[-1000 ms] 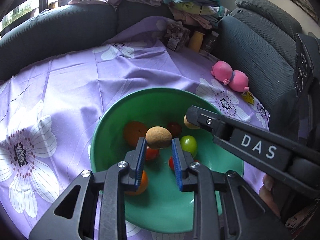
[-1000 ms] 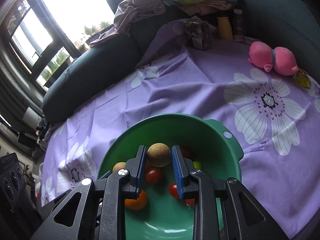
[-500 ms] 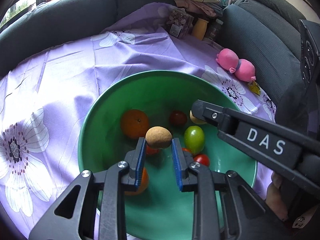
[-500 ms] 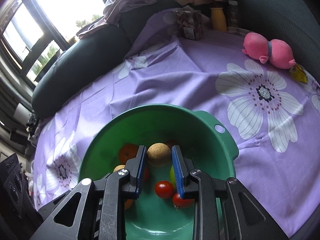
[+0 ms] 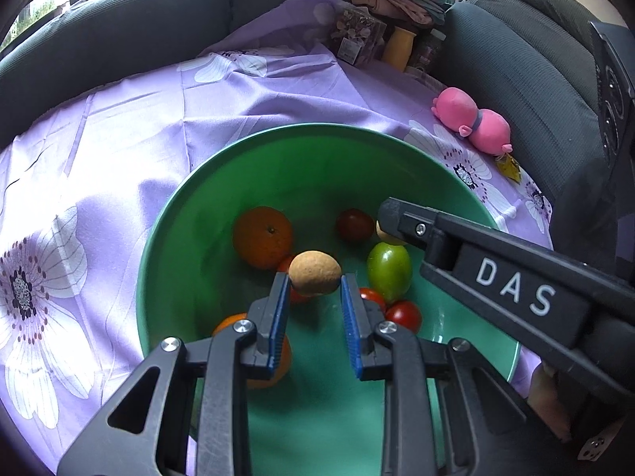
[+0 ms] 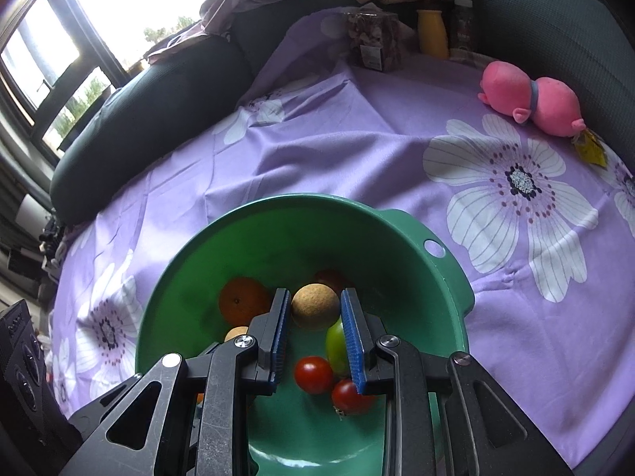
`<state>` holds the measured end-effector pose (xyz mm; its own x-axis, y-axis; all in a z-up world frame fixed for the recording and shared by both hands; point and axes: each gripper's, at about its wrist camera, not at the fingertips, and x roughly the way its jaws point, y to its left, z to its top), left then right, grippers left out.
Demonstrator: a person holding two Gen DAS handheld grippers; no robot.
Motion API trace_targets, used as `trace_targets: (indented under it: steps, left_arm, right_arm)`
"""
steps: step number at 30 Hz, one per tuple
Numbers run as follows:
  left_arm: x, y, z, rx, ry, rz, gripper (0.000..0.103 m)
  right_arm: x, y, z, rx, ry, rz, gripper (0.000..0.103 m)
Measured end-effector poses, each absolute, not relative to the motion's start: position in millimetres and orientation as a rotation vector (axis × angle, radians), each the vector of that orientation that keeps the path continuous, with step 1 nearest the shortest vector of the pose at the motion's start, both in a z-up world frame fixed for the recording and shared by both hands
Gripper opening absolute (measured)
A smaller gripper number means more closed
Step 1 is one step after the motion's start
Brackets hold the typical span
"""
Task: Organize fruits
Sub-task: 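Lower the tan ball into the bowl and open the right gripper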
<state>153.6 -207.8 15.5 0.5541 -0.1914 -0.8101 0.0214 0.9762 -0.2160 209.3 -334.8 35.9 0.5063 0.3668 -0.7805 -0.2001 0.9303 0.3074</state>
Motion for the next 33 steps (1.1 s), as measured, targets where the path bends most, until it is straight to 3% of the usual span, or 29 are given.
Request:
trace_targets:
  steps: [33]
  left_arm:
    - [157.4,-208.3,11.6,-0.196,0.985,-0.122,0.028]
  right_arm:
    - [212.1,-329.4,29.1,0.147,1.014,0.354,0.028]
